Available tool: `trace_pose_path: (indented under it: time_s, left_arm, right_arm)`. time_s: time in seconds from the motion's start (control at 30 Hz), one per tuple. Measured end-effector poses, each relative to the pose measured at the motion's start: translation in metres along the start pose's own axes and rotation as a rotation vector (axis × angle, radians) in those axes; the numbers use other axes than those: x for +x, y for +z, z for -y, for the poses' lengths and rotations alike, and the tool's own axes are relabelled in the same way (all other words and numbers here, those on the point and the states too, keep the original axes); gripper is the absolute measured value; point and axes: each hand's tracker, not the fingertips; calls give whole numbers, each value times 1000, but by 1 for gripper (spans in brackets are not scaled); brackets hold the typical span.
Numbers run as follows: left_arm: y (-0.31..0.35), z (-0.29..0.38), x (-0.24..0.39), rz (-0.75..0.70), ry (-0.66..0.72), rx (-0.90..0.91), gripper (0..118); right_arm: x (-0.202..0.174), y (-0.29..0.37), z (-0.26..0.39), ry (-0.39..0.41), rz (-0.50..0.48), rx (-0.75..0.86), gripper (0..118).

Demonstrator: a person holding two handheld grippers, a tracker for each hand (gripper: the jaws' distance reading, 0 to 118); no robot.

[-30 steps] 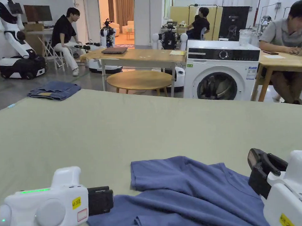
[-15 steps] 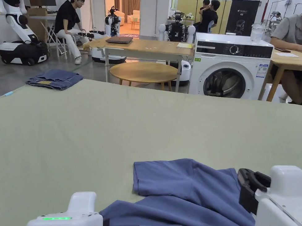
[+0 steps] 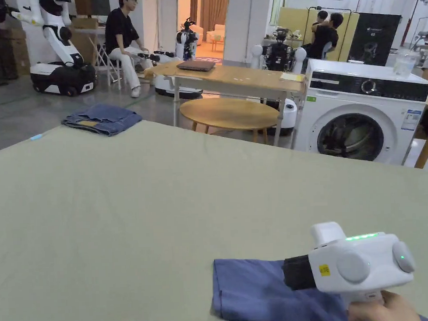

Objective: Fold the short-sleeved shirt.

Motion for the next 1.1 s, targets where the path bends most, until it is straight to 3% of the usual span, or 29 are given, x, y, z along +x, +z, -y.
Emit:
trace_pose_path:
  time_s: [0.07,0.2,0.23,0.27,0.3,0.37,0.63,0.93,1.1]
  left_arm:
    - [-1,-2,-4,9,15,-6,0]
    - [-2,-6,-8,7,23,-9,0]
    - [-2,-8,-9,2,22,-8,0]
    - [-2,-9,-9,-2,23,-7,0]
    - [-1,-11,-10,-2,26,-3,0]
    - [5,-13,-9,1,30,12,0]
    - [51,-37,7,7,7,145,0]
    - [122,-76,24,-23,-45,383,0]
    - [149,-94,31,-3,-29,485,0]
  right_arm:
    - [-2,-19,-4,-46,-24,-26,94]
    - [3,-35,0,-162,-53,-59,46]
    - [5,-29,0,-161,-55,-16,5]
    - [8,-23,1,-159,-51,17,1]
    - [13,-13,5,-193,-12,51,1]
    - [26,5,9,-228,-83,101,1]
    - [76,154,42,-346,-17,495,1]
    - [131,335,134,-487,171,853,1]
    - [136,394,181,-544,270,963,1]
